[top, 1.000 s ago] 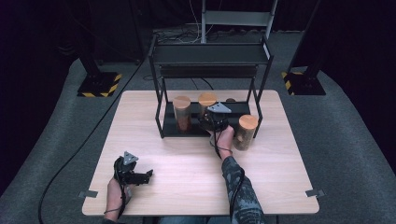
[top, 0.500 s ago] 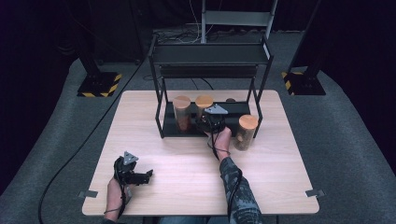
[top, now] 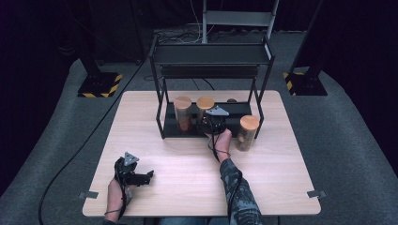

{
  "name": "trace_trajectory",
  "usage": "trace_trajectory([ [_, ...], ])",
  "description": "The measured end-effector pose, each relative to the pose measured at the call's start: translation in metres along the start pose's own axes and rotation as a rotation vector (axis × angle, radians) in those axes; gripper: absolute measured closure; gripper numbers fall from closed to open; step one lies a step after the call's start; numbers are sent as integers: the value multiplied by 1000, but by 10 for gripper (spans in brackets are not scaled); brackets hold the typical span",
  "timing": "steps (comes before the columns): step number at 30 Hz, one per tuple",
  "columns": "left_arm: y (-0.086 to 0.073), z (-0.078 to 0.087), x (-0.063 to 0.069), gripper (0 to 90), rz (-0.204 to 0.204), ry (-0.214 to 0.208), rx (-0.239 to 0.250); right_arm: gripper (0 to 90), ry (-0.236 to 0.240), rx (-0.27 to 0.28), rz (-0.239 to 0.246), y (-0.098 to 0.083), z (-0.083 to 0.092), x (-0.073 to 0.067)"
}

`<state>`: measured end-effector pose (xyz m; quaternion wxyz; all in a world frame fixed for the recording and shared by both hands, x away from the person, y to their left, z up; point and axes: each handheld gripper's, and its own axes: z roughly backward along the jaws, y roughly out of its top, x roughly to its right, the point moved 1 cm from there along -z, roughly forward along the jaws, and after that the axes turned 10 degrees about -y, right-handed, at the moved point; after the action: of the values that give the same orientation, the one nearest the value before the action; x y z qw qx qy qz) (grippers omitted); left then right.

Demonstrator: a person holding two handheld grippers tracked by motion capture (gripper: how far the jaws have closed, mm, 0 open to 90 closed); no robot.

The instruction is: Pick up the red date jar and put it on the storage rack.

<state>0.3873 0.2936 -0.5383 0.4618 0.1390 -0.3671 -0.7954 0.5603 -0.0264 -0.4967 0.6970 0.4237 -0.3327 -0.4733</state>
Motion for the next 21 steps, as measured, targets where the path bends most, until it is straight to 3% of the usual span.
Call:
trace_trajectory([
  [21, 0, 0, 0, 1, 1, 2, 1, 243, 3, -3, -17, -2, 2, -2],
])
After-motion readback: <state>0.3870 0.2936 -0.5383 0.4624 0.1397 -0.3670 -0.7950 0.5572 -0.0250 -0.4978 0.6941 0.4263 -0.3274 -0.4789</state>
